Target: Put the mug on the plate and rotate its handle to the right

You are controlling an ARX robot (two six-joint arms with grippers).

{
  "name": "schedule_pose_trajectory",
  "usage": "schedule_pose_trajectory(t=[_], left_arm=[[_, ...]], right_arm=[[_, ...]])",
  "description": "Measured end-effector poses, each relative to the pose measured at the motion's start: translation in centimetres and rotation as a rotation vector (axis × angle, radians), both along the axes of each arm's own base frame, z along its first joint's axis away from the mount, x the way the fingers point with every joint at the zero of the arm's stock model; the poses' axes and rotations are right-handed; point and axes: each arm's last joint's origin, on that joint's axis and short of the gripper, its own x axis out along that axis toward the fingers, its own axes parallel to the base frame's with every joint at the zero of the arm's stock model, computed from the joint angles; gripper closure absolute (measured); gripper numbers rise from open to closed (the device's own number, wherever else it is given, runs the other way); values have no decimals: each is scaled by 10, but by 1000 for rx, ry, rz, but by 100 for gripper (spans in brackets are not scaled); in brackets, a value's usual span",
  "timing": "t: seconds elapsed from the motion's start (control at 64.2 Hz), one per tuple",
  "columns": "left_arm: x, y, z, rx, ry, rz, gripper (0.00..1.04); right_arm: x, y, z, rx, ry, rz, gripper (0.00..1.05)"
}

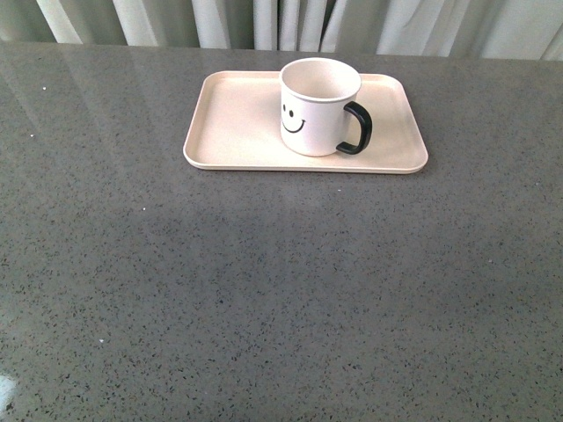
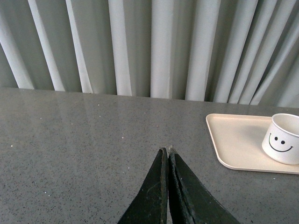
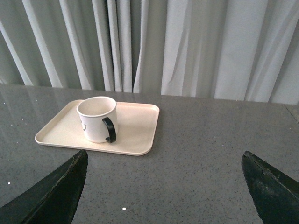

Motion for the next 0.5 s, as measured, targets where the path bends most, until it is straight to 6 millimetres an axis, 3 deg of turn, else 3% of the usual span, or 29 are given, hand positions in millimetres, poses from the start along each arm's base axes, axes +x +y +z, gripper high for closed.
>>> schedule_pose_trajectory(t=[0.14, 0.39, 0.499], left_arm=[[-10, 0, -4, 0, 19, 0, 103], [-10, 0, -4, 0, 18, 2, 103], [-11, 0, -4, 0, 17, 2, 76]], right_arm=[[0, 0, 0, 0, 0, 0, 9], [0, 0, 0, 0, 0, 0, 9], [0, 0, 0, 0, 0, 0, 9]])
